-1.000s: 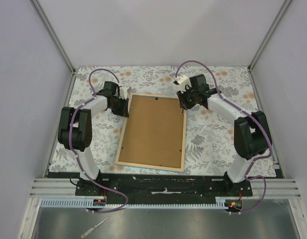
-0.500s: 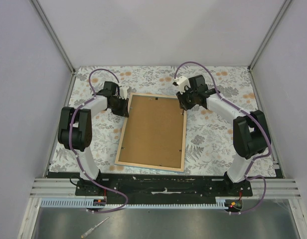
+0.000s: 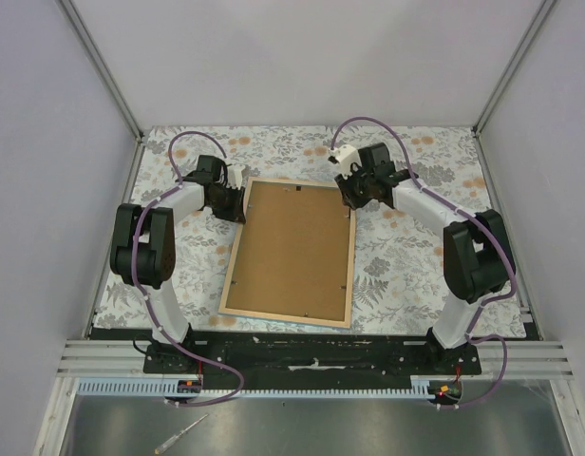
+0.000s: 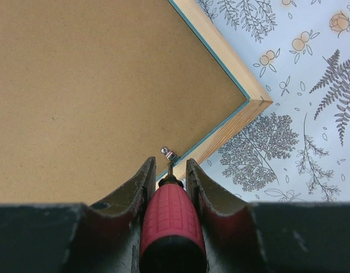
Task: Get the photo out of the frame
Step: Release the photo frame item from the photo frame.
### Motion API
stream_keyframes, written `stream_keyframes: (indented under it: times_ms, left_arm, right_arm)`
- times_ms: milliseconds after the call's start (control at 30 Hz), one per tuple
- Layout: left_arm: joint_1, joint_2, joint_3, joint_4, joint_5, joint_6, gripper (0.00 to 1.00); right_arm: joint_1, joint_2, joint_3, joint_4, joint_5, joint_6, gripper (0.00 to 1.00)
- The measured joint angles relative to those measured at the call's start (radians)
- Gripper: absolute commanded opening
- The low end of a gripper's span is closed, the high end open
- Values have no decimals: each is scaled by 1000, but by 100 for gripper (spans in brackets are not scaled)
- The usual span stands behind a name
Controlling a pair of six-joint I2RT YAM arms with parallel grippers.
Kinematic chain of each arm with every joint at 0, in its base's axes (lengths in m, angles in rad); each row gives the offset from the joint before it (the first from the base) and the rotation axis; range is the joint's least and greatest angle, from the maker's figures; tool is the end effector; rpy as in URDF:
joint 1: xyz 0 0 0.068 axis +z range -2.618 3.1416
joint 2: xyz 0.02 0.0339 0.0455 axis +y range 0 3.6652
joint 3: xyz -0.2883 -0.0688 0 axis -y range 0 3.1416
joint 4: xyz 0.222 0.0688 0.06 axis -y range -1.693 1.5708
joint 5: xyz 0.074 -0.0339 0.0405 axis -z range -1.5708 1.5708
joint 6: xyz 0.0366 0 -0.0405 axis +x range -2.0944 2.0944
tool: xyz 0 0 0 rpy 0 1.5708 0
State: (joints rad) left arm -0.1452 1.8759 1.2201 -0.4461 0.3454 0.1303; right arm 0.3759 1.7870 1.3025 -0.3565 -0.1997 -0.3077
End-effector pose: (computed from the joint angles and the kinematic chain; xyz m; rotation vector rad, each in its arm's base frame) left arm 0.3625 -0.0655 0.2039 0.4714 2.5994 -0.4651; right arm 0.3503 0.1461 0.2629 -0.8931 2.2357 0.2722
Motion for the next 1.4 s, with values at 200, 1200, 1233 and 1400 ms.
stream_keyframes:
  times_ms: [200, 1200, 1233, 1400]
  left_arm:
    - [0, 0, 0, 0, 0, -1, 3]
    - [0, 2, 0, 0, 6, -2, 2]
    - [0, 2, 0, 0, 6, -2, 2]
    - [4, 3, 0, 1, 16, -2, 2]
  right_arm:
    - [10, 0, -21, 53, 22, -8, 0]
    - [74, -55, -183, 294, 32, -139, 0]
    - [74, -61, -192, 301, 29, -145, 0]
    - [80, -84, -232, 335, 13, -184, 0]
